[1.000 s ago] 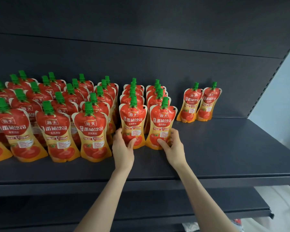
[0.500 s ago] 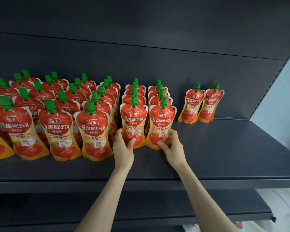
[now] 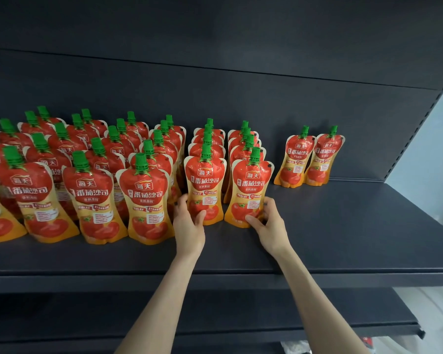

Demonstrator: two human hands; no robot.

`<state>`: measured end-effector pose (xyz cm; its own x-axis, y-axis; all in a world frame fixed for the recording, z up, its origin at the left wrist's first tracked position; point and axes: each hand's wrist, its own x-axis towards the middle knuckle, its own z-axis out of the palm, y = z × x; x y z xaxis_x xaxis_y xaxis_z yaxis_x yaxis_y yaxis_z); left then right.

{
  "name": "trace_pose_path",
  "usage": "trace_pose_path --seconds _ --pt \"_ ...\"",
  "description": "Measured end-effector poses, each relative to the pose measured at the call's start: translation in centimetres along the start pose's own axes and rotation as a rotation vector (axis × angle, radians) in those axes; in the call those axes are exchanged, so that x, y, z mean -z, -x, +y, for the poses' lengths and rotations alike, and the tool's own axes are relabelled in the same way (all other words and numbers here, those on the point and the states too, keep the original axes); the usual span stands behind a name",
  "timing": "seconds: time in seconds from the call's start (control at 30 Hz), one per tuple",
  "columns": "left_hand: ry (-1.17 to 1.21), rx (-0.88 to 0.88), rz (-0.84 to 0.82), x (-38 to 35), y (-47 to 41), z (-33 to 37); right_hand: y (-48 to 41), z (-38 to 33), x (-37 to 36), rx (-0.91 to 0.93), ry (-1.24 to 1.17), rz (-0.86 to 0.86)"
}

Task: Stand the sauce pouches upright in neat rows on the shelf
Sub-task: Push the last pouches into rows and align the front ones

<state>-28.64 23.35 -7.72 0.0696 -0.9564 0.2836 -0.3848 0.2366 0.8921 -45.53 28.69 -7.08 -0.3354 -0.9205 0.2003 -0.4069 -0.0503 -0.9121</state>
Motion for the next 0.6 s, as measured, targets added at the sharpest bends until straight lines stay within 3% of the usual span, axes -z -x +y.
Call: trace_pose_path --seconds 0.37,0.6 --pt "-0.045 0.004 0.005 0.0 1.0 0.8 0.2 0.2 -0.2 -0.036 0.11 0.031" --pt "-0.074 -0.202 0.022 -0.2 5.3 1.2 3.4 0.1 2.2 0.039 0.241 0.203"
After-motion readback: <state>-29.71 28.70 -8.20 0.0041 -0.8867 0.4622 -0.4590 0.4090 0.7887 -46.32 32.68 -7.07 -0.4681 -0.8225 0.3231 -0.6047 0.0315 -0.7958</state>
